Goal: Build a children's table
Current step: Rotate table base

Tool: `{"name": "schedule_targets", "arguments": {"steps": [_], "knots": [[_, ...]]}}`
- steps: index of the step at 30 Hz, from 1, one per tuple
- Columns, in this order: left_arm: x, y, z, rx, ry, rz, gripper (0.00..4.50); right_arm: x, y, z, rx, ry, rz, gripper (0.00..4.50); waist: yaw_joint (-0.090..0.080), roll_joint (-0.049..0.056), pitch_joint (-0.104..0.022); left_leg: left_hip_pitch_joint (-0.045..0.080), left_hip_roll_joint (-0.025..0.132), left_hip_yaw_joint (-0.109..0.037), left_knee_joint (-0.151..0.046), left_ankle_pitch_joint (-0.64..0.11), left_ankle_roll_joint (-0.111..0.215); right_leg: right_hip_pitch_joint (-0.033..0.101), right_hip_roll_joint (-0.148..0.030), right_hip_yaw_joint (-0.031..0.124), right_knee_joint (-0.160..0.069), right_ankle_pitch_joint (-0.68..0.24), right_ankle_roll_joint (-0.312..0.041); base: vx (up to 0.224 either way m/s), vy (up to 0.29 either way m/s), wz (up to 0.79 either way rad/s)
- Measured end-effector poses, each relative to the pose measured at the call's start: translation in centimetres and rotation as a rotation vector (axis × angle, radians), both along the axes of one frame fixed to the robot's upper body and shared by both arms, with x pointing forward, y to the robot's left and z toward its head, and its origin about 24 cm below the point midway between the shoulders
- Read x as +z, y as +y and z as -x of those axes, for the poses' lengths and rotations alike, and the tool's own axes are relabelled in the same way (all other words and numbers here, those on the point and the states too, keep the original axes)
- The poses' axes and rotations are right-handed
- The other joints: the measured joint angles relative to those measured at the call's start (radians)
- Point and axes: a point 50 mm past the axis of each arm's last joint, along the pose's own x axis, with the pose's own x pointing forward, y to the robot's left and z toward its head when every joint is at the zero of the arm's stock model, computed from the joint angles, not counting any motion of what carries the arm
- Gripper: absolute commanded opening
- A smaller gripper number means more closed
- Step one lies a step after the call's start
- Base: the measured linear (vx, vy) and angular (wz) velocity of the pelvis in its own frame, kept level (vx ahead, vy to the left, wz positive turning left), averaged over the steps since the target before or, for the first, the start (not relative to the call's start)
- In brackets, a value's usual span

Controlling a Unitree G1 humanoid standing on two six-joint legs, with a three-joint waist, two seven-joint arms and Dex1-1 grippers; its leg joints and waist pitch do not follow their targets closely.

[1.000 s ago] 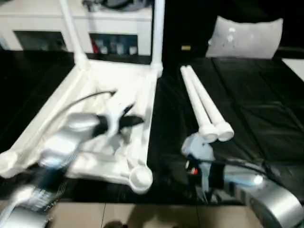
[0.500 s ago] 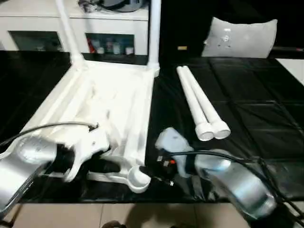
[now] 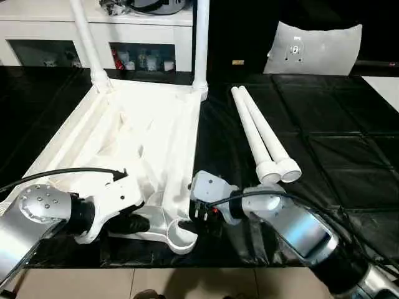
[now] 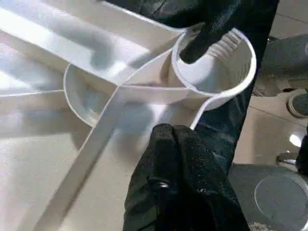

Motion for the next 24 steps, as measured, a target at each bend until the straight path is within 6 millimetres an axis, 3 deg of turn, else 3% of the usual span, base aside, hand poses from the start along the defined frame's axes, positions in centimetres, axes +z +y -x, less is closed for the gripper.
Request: {"name": "schedule_targets", "arguments": {"steps": [5,11,14,19,24], "knots": [[0.0,-0.3,-0.2,0.017,-0.019,0.031,0.05,-0.1,-0.5,-1.1,-0.035,-0.051,0.024,4.50,-0.001,-0.002,-0.001,0.001,0.000,0.000,0.001,0.000,0.000,0.000,0.000,0.000,0.000,0.000,0.000,0.000,0.000,0.00],[0.3,-0.5,-0.6,0.058,-0.073,0.058,0.66,-0.4,-2.4,-3.1,-0.155,-0.145,0.062,4.50,0.000,-0.002,-0.001,0.000,0.000,0.000,0.002,0.000,0.000,0.001,0.000,0.000,0.000,0.000,0.000,0.000,0.000,0.00],[0.4,-0.5,-0.7,0.054,-0.093,0.062,0.75,-0.6,-3.3,-3.8,-0.211,-0.178,0.074,4.50,0.000,-0.002,-0.001,0.000,0.000,0.000,0.003,0.000,0.000,0.001,0.000,0.000,0.000,0.000,0.000,0.000,0.000,0.00],[0.9,-0.9,-1.5,0.029,-0.149,0.084,1.17,-0.7,-3.8,-4.2,-0.248,-0.198,0.072,4.50,-0.002,-0.001,-0.001,0.000,0.000,0.000,0.004,0.000,0.000,0.001,0.000,0.000,0.000,0.000,0.000,0.000,0.000,0.00],[0.7,-2.1,-2.5,-0.018,-0.190,0.138,1.58,0.5,-4.4,-3.6,-0.314,-0.156,-0.094,4.50,0.000,0.000,0.000,-0.001,0.000,0.000,0.004,0.000,0.000,0.000,0.000,0.000,0.000,0.001,-0.001,0.000,0.000,0.00]]}}
